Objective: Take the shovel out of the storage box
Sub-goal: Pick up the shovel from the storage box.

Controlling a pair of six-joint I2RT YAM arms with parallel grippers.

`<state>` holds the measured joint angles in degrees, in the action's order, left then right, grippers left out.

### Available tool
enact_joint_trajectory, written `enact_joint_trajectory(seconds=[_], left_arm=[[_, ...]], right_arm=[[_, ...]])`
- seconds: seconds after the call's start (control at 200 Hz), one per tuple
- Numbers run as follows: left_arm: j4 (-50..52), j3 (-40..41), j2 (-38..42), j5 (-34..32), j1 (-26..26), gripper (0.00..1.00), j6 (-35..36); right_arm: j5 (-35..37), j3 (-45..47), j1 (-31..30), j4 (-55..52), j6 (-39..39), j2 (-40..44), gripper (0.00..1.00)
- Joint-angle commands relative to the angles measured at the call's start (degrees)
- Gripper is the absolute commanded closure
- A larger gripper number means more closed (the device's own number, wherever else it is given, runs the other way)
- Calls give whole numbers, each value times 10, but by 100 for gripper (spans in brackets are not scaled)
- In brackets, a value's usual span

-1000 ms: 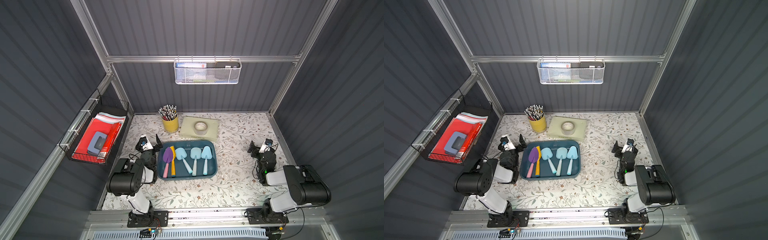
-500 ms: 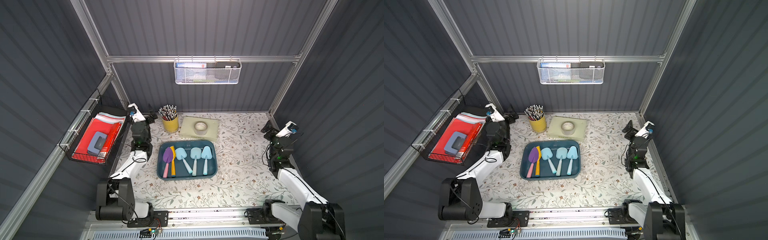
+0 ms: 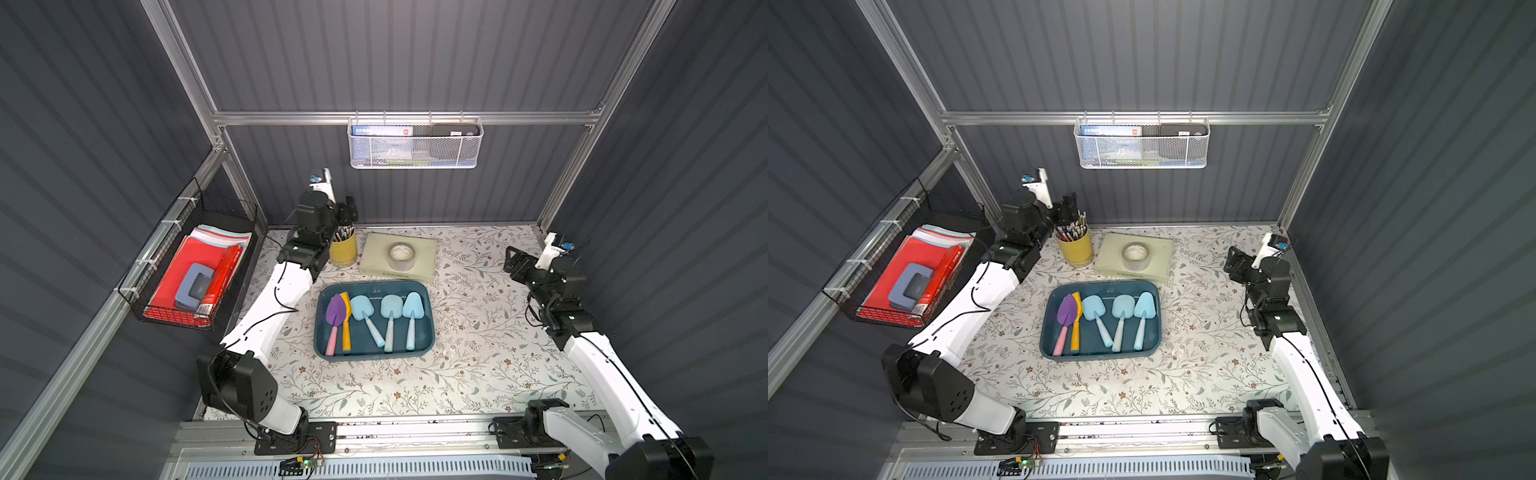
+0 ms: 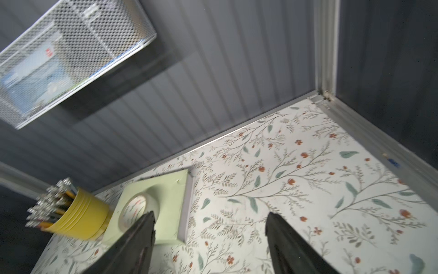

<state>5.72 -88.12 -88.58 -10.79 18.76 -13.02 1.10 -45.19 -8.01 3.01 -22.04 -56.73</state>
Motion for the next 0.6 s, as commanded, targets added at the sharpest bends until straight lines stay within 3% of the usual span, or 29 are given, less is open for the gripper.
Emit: enact_joint_trajectory(seconds=[0.0,0.17,0.38,0.465,0.595], left_arm=[[197,-43,-30,-27,9,21,-77],[309,-63,-60,-148,107,24,-172],[321,-24,-71,-103,153,27,-276],[321,1,-69,-110,173,32,-314],[331,36,-68,-126,189,32,-354]], right_arm=[[-5,-15,-36,-45,2,13,22],[-12,-8,-82,-45,-18,12,21],[-39,-16,-127,-45,-22,-16,21],[-37,-18,-143,-45,-16,-25,21],[-37,-9,-155,-43,-16,-34,21]])
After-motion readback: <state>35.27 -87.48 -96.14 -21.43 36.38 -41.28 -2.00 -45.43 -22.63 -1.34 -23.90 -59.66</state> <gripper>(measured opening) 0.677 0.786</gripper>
